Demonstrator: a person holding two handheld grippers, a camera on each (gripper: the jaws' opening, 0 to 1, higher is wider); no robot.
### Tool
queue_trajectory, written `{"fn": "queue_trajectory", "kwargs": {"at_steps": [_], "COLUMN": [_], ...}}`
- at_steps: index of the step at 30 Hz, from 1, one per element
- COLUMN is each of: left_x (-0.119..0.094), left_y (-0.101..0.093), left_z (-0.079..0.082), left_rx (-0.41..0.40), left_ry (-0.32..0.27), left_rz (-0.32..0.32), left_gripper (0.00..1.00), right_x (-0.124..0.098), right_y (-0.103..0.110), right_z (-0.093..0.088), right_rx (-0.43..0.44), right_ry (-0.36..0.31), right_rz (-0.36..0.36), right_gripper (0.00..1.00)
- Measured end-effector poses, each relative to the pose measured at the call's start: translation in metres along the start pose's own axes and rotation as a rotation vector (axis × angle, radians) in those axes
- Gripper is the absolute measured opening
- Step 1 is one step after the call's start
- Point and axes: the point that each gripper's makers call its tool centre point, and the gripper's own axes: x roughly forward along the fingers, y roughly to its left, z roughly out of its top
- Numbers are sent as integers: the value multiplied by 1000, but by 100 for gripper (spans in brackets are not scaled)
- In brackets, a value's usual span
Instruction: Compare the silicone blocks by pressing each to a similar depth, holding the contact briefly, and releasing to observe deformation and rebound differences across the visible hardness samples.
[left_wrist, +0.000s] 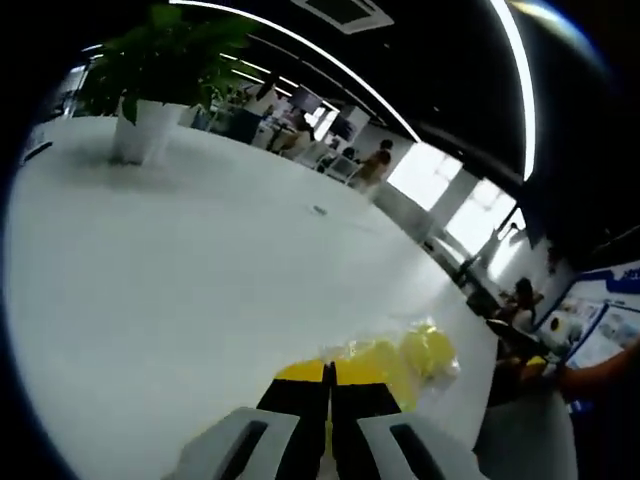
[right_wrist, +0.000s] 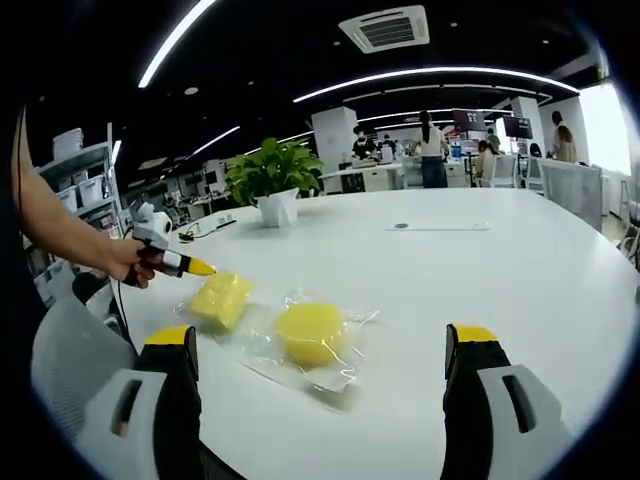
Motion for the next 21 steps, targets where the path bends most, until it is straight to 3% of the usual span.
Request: {"fn": "queue_trajectory", "kwargs": {"at_steps": [5, 13, 21], "left_x": [3, 10, 10], "left_y": [6, 15, 19], "left_z": [-6, -19, -20], "left_rx": [-9, 71, 75], "left_ry": [5, 56, 66], "left_rz": [39, 104, 119], "left_gripper": [0, 0, 0], "right_x": [0, 0, 0], "right_y": [1, 0, -2], "right_z": [0, -1, -1], "right_rx": [-5, -4, -2], "right_ry": [1, 2, 4], "right_rz": [1, -4, -12], "right_gripper": [96, 96, 96]}}
